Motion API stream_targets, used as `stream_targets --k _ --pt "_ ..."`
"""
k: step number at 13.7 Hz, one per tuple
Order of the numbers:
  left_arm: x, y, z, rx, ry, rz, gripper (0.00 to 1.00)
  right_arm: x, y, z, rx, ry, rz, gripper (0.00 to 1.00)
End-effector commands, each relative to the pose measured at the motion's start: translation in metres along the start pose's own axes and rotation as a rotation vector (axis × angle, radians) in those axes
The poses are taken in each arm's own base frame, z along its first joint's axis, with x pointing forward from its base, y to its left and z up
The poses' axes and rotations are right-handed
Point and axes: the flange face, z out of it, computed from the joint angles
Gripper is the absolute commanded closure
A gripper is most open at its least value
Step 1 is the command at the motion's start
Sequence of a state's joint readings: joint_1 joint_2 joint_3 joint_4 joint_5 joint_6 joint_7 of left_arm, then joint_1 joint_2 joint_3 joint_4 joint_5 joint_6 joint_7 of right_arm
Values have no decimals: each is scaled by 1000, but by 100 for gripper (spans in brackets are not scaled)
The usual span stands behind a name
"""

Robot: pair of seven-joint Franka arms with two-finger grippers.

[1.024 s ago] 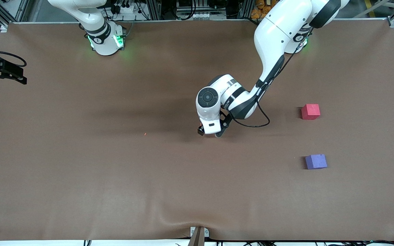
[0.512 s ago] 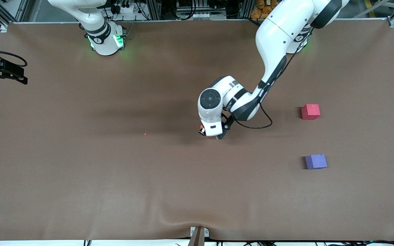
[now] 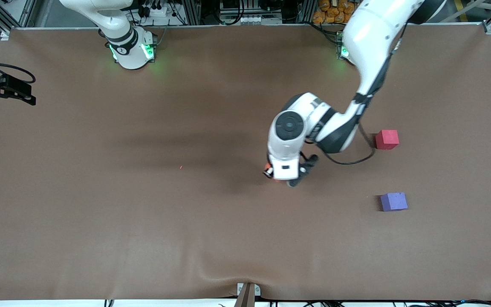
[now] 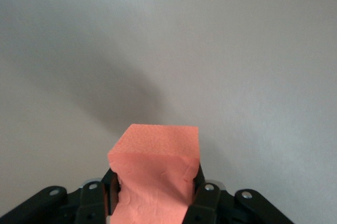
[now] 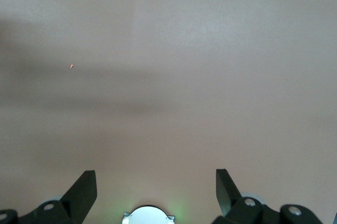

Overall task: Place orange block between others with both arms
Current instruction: 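Carry the orange cube with the left gripper between pink and blue cubes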

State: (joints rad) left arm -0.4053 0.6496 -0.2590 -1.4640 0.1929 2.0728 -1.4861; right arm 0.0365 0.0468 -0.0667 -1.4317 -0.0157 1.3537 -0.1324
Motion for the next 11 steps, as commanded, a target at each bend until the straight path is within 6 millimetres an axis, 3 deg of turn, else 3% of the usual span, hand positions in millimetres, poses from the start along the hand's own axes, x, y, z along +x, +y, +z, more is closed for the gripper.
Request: stream_targets --k 1,4,6,8,11 --pt "40 -22 -31 23 2 94 100 -1 -2 -2 17 3 -9 0" --pt "84 -49 -44 32 -33 206 100 -1 -1 -2 17 3 -11 0" --pt "118 -76 -41 59 -43 301 100 -1 -1 -2 19 3 -9 0" --pt "149 -106 -25 95 -68 387 100 0 -1 -1 19 2 -9 0" --pt "213 -162 7 120 -98 485 100 0 -1 -1 20 2 -10 0"
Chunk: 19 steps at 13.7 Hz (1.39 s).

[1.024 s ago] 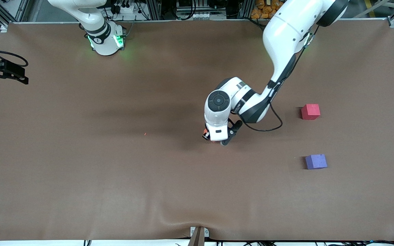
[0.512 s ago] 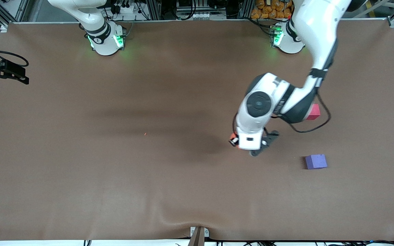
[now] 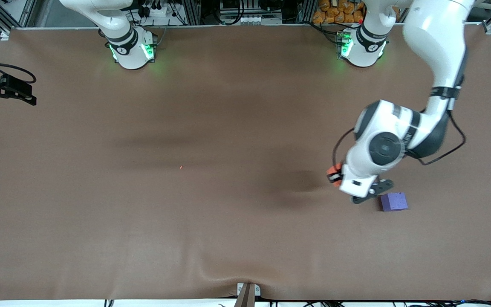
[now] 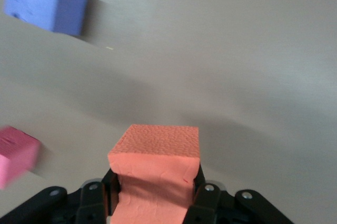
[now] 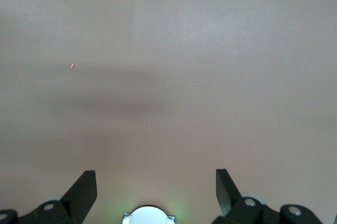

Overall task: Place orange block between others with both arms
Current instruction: 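Carry the orange cube with the left gripper between pink and blue cubes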

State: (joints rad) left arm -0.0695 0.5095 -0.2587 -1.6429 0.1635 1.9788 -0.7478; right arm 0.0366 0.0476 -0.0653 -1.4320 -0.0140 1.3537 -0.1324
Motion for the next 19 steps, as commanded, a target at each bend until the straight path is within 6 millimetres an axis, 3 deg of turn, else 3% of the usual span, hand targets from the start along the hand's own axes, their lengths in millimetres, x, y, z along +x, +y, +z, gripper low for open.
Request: stream_targets --k 1,5,8,14,19 --pt "7 -62 18 -4 15 124 100 -1 0 -3 18 6 -9 0" --pt "30 -140 33 -28 41 267 100 -1 1 -2 19 4 -8 0" --pt "40 -177 62 -55 73 362 100 -2 0 -3 20 4 -7 0" --pt "35 -179 101 -76 65 396 100 -1 0 -2 20 4 -7 0" --pt "37 -180 112 -77 49 391 100 -2 1 -3 17 4 -7 0"
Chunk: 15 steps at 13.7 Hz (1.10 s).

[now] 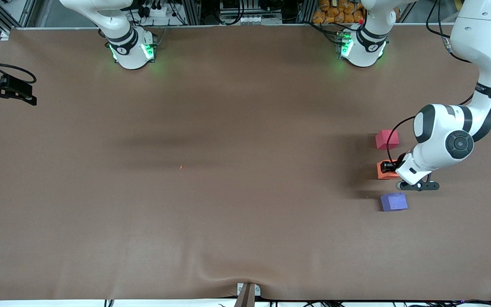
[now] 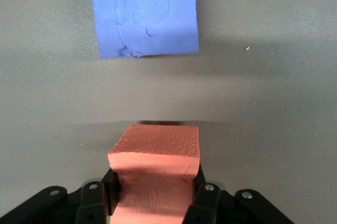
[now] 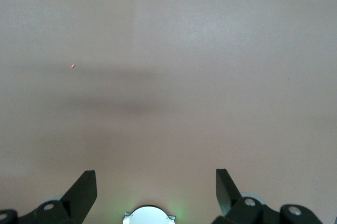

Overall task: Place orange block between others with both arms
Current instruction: 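Lower the orange cube between the pink and blue cubes, open left gripper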

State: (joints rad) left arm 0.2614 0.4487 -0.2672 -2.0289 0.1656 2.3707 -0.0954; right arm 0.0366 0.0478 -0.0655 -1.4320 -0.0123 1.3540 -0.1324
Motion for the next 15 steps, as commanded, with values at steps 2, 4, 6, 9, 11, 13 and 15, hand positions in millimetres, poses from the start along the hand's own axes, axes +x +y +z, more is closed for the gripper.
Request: stream_targets --k 2,4,6,9,11,13,15 --pt "1 -3 2 4 11 -11 100 -2 1 -3 15 5 -9 0" --pt "2 -5 0 6 13 -37 100 -2 1 -3 17 5 -8 0" --pt "1 -7 2 13 11 -35 100 -2 1 -3 17 5 -8 0" --pt "2 -13 5 51 12 -5 100 -2 1 -3 17 5 -9 0" --pt "2 -12 6 51 11 -5 100 -2 1 -3 17 5 -9 0" --pt "3 -12 8 50 10 -4 100 -2 1 -3 17 5 -9 0" --pt "3 -12 10 49 5 -2 100 -2 1 -3 17 5 -9 0"
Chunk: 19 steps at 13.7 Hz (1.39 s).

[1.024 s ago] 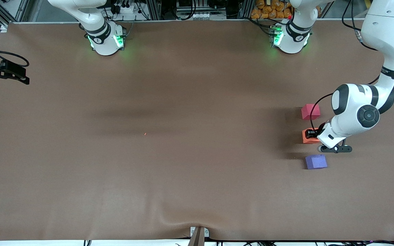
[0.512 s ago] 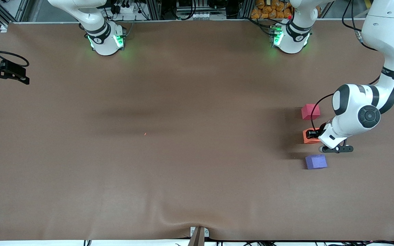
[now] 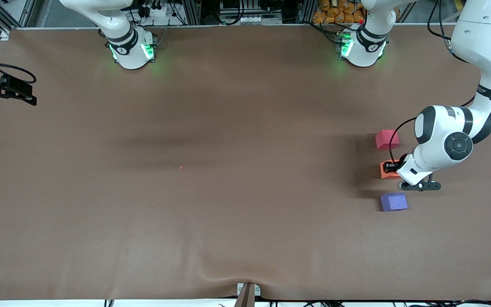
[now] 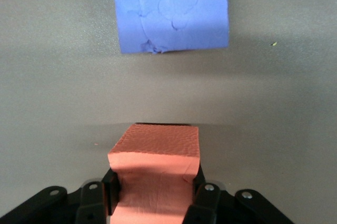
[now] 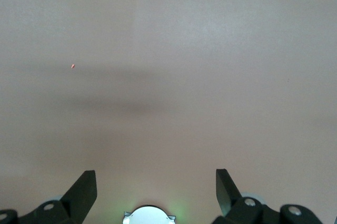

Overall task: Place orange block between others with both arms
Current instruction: 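Lower the orange cube between the pink and blue cubes, open left gripper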

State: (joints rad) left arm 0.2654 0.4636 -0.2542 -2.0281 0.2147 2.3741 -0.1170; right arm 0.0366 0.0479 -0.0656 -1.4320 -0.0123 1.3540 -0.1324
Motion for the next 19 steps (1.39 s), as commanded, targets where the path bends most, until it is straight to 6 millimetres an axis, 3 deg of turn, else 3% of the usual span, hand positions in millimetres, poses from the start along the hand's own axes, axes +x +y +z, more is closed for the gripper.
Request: stream_targets --k 1,19 --pt "4 -1 1 15 15 -1 100 -2 1 -3 17 5 -9 0" --pt "16 5 8 21 21 -2 100 -1 2 -2 21 8 -9 0"
